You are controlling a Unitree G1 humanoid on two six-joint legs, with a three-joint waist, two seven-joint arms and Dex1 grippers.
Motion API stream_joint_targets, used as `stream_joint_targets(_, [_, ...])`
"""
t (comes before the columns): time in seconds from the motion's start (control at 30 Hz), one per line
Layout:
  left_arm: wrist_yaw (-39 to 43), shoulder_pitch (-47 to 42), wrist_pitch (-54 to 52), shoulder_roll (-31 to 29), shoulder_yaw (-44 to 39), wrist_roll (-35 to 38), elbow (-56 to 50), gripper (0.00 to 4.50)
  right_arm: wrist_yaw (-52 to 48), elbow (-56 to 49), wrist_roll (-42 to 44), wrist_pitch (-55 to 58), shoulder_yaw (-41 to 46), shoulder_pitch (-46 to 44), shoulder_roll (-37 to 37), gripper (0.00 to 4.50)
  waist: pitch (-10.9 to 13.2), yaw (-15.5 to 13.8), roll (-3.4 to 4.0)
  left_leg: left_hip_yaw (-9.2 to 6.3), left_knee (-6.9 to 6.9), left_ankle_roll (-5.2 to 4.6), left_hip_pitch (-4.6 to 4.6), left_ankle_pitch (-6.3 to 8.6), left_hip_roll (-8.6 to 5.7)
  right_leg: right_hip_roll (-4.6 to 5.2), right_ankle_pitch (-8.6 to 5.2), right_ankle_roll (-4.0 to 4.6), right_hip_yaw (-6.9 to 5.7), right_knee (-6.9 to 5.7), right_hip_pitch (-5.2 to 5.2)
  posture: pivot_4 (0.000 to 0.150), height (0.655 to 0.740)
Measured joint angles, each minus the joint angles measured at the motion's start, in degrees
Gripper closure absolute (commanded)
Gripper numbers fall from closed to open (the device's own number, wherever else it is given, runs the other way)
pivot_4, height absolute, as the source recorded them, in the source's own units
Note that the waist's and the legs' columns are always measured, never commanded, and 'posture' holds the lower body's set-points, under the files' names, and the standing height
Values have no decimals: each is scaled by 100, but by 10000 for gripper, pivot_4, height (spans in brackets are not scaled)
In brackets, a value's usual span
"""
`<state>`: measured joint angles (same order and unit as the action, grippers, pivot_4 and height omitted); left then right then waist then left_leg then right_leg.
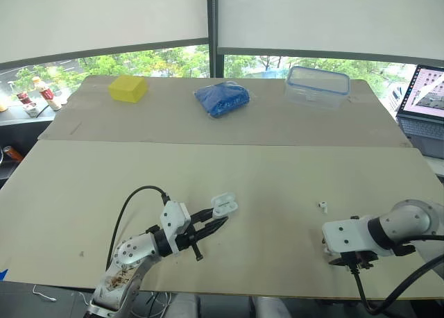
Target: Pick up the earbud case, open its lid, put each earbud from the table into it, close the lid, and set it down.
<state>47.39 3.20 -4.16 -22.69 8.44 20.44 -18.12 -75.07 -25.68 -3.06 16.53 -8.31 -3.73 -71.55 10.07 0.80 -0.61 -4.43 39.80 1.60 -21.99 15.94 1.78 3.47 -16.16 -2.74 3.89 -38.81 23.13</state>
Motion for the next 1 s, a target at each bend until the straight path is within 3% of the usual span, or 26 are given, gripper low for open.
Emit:
stream_joint_targets(0.3, [-65,1,0,8,42,-1,-1,39719,-168,87,-169,48,-347,-399,2,20836,0,3,0,0,1,0,1,0,0,0,0,0,0,0,-1,1500,6859])
stream_joint_targets(0.53, [-93,1,0,42,86,-3,-1,39719,-240,52,-249,82,-448,-450,8,41601,-3,31,-11,0,1,0,6,0,1,-1,1,1,0,0,-5,1500,6859])
stream_joint_targets(0.8, [-103,-50,10,95,161,-7,10,39719,-216,28,-181,320,-379,-448,40,41606,-2,23,-10,0,2,0,5,0,2,-2,1,2,0,-1,-4,1500,6859])
stream_joint_targets(1.0, [-80,-368,32,206,176,-10,242,39719,28,-22,323,835,303,-447,183,41607,-1,4,-7,-1,1,0,0,0,0,-1,1,1,-1,-2,-1,1500,6859])
